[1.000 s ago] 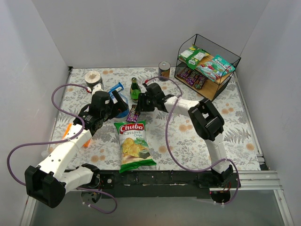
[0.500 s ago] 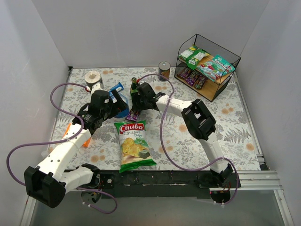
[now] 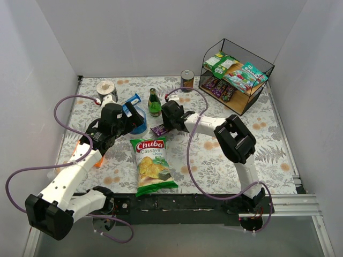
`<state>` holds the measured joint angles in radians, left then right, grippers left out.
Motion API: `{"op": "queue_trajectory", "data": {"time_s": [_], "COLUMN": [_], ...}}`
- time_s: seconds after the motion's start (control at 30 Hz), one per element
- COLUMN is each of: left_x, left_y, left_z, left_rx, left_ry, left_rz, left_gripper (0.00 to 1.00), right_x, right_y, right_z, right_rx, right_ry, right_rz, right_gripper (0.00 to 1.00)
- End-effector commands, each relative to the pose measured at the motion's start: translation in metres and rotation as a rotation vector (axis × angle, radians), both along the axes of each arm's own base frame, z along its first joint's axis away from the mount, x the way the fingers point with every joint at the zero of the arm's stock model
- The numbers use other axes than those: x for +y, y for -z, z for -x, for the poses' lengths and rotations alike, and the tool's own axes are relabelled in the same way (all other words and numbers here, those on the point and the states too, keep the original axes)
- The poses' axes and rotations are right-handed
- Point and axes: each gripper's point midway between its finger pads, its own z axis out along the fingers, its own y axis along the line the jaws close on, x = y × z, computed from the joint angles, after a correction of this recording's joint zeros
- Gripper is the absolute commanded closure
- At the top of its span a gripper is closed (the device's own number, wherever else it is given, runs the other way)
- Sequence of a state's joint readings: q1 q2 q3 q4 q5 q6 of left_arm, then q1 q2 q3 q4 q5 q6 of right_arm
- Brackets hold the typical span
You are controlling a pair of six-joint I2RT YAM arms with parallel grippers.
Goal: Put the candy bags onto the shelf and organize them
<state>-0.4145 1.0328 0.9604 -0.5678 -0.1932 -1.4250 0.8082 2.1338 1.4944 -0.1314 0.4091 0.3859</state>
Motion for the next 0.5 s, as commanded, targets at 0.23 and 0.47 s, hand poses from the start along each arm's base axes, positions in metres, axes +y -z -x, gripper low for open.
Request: {"op": "queue_trajectory", "data": {"time_s": [0.23,0.47], "left_x": [0.002,0.001], "left_y": [-0.01,-0.007], "left_z": [0.002,0.003], "left_rx": [-0.036,-0.033], "left_ry": [-0.002,0.003], "left_rz": [0.009,0.011], "left_gripper": [0.05,0.05], "right_x": [-0.094,-0.088], "right_y": [0.021,0.018], "right_z": [0.021,0.045], "right_rx": [0.136,0.273], "right_ry": [0.103,0.018], "right_rz": [0.146,-0.041], "right_gripper": [0.34,0.38]}}
